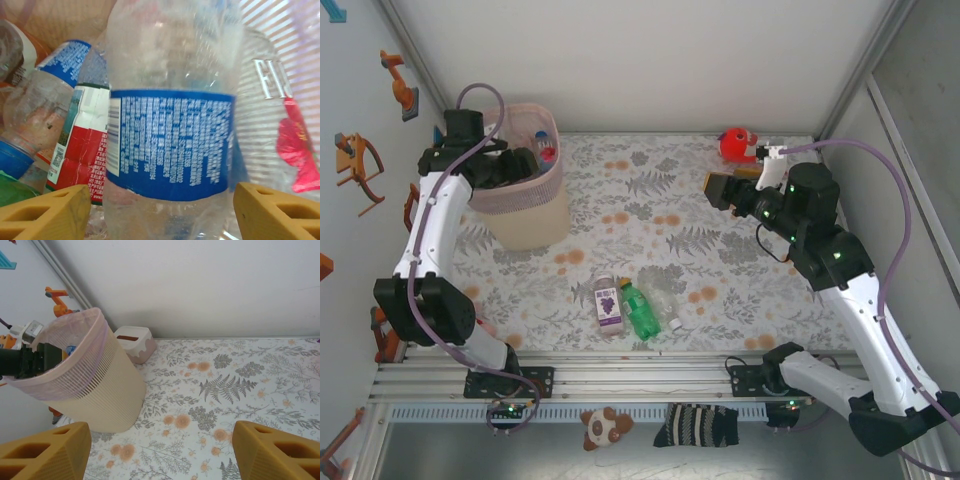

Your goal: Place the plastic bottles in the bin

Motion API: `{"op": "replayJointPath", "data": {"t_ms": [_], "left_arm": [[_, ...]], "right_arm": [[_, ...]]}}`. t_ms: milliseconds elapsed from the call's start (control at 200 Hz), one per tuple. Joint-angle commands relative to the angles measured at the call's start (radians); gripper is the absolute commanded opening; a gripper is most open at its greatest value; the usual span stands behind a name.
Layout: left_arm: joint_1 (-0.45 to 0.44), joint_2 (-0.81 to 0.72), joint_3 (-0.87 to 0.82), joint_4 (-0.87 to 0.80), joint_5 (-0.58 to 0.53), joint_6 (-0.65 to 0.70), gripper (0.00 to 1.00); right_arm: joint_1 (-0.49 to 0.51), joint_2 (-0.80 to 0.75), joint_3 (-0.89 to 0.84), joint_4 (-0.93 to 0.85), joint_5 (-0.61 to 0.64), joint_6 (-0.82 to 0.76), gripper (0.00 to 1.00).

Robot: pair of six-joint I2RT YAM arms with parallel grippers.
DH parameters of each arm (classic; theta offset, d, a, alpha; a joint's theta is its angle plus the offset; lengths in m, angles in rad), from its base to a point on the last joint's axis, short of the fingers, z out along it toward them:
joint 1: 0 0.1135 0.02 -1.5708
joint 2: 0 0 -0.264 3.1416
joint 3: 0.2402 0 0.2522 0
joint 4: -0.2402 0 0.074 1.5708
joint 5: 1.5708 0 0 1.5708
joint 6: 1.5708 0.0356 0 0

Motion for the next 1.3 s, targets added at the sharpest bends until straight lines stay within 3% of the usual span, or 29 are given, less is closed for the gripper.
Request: {"op": "replayJointPath", "data": {"t_ms": [0,481,806,1006,1167,1292], "left_arm": [[0.006,-0.056,0.041,-0.027,-0.017,0.004,0.75],[-0.019,-0.167,0.102,-0.062,0.01,-0.008,0.71],[-0.214,-0.188,0.113,-0.136,-0.084,-0.025,0.69],[-0.382,-0.207,0.076,-0.15,-0.171,-0.084,0.67],[-0.507,-0.239,-0.007,-0.162,-0.291,-0.164,0.67],[-0.576,-0.259,-0.112,-0.133,-0.317,-0.24,0.65]], "right_arm": [[0.0,-0.013,-0.003,0.027,-0.007,-0.003,0.74],[0.0,-0.011,-0.012,0.025,-0.007,-0.007,0.73],[0.0,-0.009,-0.02,0.022,-0.012,-0.007,0.73],[0.0,-0.004,-0.023,0.02,-0.013,-0.009,0.73],[0.0,0.005,-0.024,0.02,-0.023,-0.013,0.73],[0.0,0.016,-0.03,0.025,-0.033,-0.012,0.73]]}}
